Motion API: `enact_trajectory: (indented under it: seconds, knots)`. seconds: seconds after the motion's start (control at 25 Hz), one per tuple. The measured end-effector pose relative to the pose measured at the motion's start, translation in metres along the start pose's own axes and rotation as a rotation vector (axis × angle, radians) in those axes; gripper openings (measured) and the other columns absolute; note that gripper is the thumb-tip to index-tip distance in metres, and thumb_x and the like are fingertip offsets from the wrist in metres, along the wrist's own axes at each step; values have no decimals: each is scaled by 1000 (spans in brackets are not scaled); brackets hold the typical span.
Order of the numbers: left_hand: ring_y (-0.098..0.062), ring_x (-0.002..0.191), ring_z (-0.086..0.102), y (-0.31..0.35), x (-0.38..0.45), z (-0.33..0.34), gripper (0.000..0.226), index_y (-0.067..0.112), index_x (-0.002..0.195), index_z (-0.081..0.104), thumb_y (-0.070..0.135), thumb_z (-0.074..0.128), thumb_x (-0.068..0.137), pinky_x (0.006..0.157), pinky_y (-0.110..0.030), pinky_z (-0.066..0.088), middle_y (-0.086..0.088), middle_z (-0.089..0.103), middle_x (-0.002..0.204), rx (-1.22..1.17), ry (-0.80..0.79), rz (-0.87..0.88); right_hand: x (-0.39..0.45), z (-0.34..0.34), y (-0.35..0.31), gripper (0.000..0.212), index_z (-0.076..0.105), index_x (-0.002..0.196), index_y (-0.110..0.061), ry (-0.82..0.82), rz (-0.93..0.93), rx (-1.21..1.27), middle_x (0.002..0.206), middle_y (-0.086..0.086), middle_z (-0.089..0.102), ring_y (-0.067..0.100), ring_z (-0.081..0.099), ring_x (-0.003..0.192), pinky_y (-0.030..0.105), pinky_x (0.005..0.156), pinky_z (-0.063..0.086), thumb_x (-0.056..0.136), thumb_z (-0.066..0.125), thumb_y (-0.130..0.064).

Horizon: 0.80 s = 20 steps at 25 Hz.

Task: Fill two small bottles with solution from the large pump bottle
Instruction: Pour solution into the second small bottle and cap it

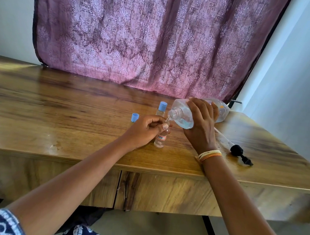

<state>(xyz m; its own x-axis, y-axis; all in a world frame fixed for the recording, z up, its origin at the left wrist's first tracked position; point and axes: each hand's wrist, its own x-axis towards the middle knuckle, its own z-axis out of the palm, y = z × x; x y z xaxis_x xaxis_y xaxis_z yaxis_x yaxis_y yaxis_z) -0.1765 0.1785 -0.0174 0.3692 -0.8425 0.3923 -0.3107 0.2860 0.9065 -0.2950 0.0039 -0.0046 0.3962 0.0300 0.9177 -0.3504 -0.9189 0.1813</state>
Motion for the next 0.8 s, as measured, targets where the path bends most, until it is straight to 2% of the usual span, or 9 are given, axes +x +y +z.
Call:
enact_trajectory:
  seconds: [0.16,0.32,0.48,0.8]
  knots:
    - [-16,99,70,0,0,0,23,1,111,64,12,55,94,83,-23,56,-15,72,106,20,0,6,0,-1,0,70,49,121,-20,-3,-4,-6,123,4,59,22,47,119,53,106,30,62,85,-13]
    - [-20,101,69,-1,1,0,23,1,113,64,12,55,94,86,-28,56,-15,72,107,2,-9,-4,0,-1,-1,69,49,122,-20,2,-3,-6,123,5,60,22,47,119,53,106,30,63,85,-15]
    - [-15,98,70,-2,1,0,23,1,113,64,11,55,94,80,-21,56,-15,72,107,-1,-9,-4,0,0,0,68,49,122,-21,-3,3,-1,123,5,60,22,48,119,55,105,32,64,84,-16]
    - [-12,95,71,-3,1,0,22,-1,111,63,10,55,94,85,-23,56,-15,72,106,-25,-5,-11,0,-1,-2,64,50,121,-20,11,7,9,122,6,61,23,48,118,56,104,32,66,83,-14]
